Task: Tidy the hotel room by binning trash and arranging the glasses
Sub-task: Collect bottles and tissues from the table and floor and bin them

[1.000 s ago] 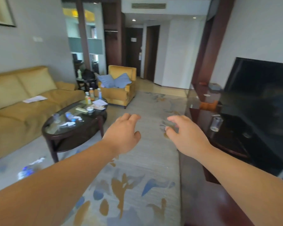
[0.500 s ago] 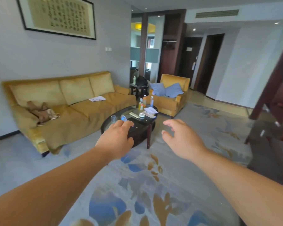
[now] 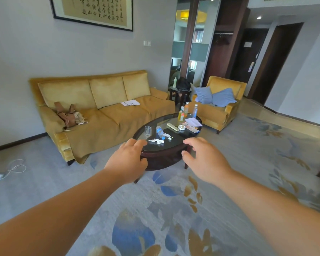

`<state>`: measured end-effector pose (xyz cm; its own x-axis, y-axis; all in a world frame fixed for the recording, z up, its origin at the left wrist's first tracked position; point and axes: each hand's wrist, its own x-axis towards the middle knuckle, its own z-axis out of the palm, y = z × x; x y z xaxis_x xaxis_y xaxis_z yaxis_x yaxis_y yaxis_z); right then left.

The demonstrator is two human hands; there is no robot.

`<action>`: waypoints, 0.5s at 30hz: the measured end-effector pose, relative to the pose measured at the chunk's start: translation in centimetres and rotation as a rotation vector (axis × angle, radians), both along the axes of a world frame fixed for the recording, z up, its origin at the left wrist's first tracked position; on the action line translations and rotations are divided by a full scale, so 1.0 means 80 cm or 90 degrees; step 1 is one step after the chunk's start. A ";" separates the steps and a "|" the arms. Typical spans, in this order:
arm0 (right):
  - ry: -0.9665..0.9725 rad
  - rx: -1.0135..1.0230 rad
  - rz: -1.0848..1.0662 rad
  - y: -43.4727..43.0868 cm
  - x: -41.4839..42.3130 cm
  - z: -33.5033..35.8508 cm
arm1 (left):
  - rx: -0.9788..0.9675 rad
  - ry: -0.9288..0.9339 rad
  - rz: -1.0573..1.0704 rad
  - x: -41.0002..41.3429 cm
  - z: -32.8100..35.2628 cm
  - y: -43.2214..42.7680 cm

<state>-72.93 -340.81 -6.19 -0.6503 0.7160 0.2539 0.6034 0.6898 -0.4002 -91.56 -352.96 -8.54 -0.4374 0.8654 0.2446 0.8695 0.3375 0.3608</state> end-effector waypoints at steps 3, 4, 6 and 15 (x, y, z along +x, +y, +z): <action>0.008 -0.006 0.020 0.055 -0.016 -0.007 | 0.003 0.002 0.024 -0.016 -0.005 0.048; 0.009 -0.009 0.027 0.074 -0.020 -0.009 | 0.005 0.004 0.032 -0.020 -0.006 0.065; 0.006 -0.019 0.041 0.113 -0.027 -0.012 | 0.001 -0.001 0.049 -0.026 -0.005 0.099; 0.006 -0.054 0.071 0.253 -0.049 -0.028 | -0.027 0.012 0.075 -0.038 -0.007 0.222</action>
<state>-76.82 -320.59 -8.43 -0.7253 0.6580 0.2023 0.5204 0.7165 -0.4646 -94.58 -335.17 -9.12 -0.5316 0.8184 0.2182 0.8299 0.4518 0.3273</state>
